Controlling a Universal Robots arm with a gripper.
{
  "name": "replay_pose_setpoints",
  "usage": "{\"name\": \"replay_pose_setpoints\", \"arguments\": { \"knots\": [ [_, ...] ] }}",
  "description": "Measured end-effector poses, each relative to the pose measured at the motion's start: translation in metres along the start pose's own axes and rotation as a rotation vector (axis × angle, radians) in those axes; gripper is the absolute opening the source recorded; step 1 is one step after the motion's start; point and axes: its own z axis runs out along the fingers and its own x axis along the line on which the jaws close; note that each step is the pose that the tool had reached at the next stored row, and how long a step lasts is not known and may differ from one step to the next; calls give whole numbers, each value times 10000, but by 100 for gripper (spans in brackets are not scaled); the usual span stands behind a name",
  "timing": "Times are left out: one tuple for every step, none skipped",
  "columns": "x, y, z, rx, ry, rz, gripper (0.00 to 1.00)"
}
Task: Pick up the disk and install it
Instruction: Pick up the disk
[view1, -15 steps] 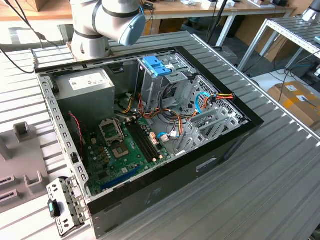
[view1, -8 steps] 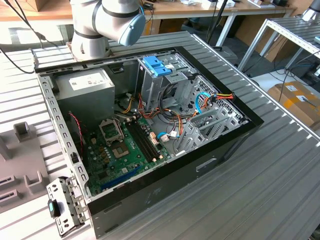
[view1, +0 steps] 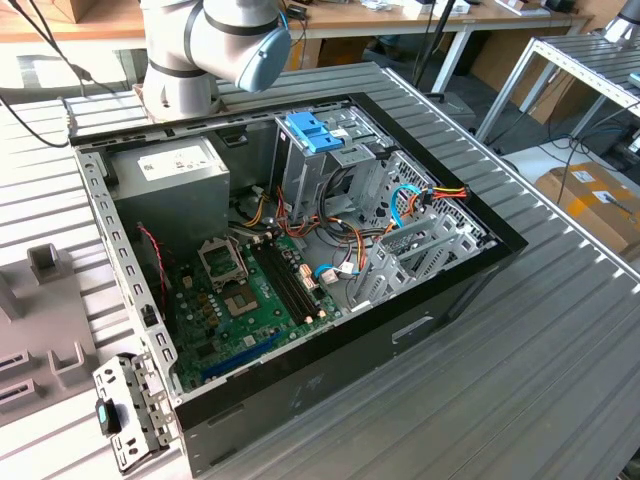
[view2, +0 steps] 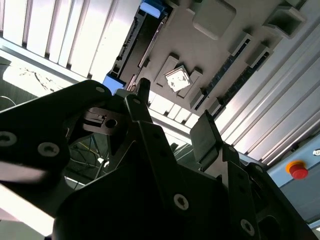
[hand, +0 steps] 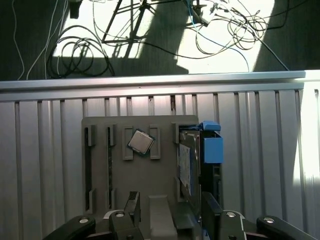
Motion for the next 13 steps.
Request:
{"name": "replay_pose_setpoints", "arguments": {
  "knots": [
    [-8,7,3,0,-1,2,60],
    [-13,12,4,-2,-1,4,60],
    [-16,16,6,-3,-2,4,60],
    [-19,24,10,-1,-5,5,60],
    [-20,31,12,-1,-6,5,60],
    [-23,41,16,-1,-9,7,60],
    [-26,46,19,0,-10,8,60],
    [-31,52,22,-2,-11,11,60],
    [-33,53,24,-2,-11,12,60],
    [-38,54,27,-1,-12,16,60],
    [-45,55,33,-1,-12,21,60],
    [-50,54,38,0,-13,24,60],
    [-59,55,44,-1,-13,29,60]
  ]
}}
